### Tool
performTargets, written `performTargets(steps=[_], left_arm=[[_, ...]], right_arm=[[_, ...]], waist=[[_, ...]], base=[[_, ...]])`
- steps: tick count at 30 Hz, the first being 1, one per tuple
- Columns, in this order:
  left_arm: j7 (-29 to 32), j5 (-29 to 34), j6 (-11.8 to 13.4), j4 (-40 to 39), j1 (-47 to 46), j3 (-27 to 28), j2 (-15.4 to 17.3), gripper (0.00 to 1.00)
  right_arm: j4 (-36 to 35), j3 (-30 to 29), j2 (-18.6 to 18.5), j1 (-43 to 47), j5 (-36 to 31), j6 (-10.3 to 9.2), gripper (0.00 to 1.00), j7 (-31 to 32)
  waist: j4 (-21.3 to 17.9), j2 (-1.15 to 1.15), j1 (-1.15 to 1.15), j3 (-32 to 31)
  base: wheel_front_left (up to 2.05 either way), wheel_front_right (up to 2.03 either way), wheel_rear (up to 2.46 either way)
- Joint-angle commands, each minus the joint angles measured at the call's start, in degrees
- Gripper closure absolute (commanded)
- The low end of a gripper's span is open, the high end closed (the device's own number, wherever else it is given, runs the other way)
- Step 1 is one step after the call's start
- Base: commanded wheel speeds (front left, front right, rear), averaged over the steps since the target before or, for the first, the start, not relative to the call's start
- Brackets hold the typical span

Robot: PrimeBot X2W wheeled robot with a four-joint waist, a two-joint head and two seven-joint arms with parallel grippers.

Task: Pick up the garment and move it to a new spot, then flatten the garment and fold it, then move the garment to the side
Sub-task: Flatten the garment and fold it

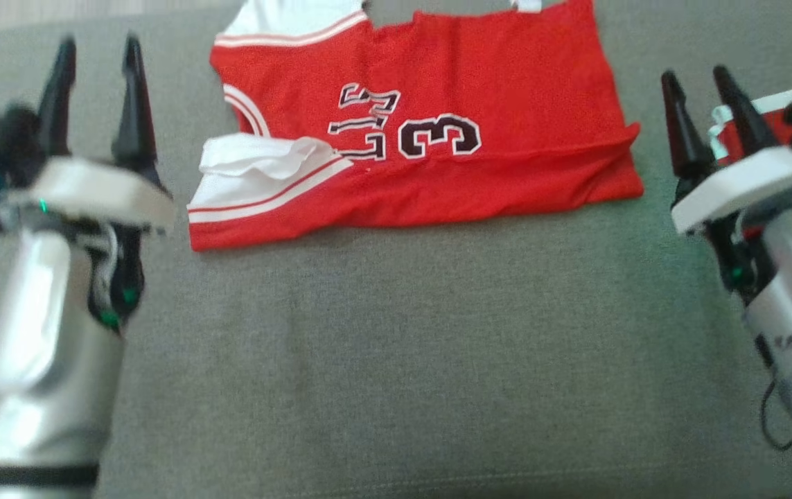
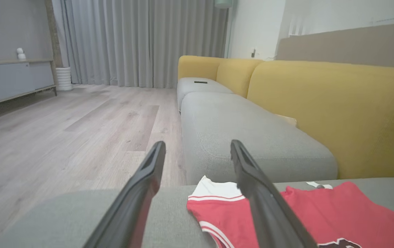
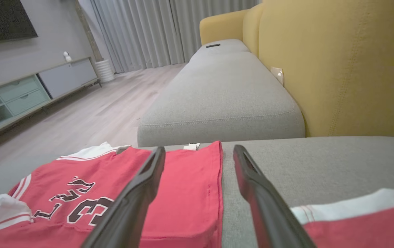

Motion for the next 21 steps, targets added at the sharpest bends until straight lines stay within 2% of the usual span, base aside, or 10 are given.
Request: performTargets(steps=[1, 8, 16, 21], left_arm=[[-0.29, 0.66, 0.14, -3.39, 0.35, 3.31, 0.98, 0.00], [-0.30, 3.07, -1.60, -10.18, 12.55, 10.61, -4.55, 0.00], [-0.30, 7.33, -3.94, -10.40, 18.54, 14.53, -8.70, 0.00], [-0.30, 9.82, -5.04, -9.42, 19.20, 15.78, -10.10, 0.00]], right_arm=[[-2.24, -0.97, 0.60, 1.25, -1.00, -0.05, 0.00, -0.90], [-10.06, -12.51, 6.26, 11.61, -6.62, -0.05, 0.00, -1.07], [-15.58, -18.15, 12.53, 19.39, -15.33, -0.05, 0.00, -1.09], [-18.21, -19.72, 14.97, 21.68, -19.19, -0.05, 0.00, -1.09]], waist=[[-0.50, 0.00, 0.01, -1.94], [-1.37, 0.00, 0.01, -5.64], [-2.34, 0.00, 0.01, -6.49], [-3.04, 0.00, 0.01, -5.83]], base=[[0.00, 0.00, 0.00], [0.00, 0.00, 0.00], [0.00, 0.00, 0.00], [0.00, 0.00, 0.00]])
